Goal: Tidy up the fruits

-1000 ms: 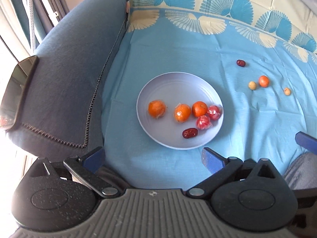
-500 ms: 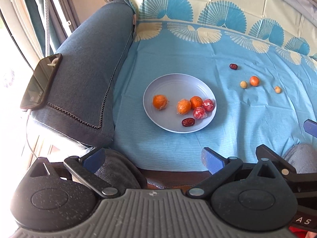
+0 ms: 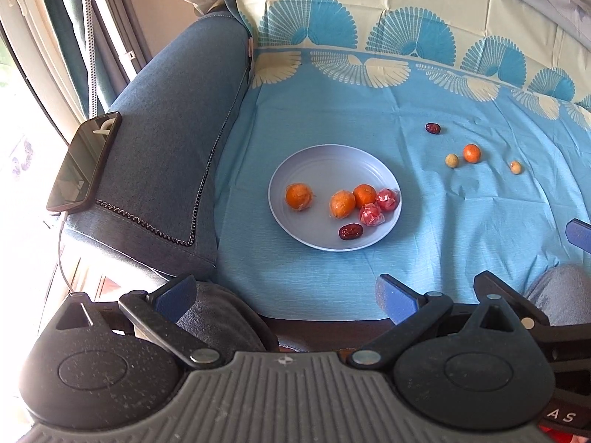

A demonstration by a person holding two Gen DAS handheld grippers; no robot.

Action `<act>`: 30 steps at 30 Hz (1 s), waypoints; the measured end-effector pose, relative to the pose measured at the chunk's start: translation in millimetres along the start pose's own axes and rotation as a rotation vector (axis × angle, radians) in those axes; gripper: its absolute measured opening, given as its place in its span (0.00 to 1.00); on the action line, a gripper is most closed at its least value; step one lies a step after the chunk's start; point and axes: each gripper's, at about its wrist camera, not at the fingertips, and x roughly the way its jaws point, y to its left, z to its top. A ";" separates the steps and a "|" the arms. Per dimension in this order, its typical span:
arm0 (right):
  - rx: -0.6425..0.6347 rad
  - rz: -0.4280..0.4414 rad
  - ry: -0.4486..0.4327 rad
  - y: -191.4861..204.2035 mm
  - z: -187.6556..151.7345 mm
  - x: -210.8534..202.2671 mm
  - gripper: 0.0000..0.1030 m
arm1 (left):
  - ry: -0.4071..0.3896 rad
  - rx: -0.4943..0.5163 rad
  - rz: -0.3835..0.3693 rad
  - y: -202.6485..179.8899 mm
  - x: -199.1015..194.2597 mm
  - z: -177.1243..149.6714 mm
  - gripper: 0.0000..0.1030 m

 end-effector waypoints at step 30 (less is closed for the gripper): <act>0.425 -0.373 0.102 -225.3 -30.6 177.3 0.99 | 0.005 0.271 -0.174 -178.8 158.0 110.2 1.00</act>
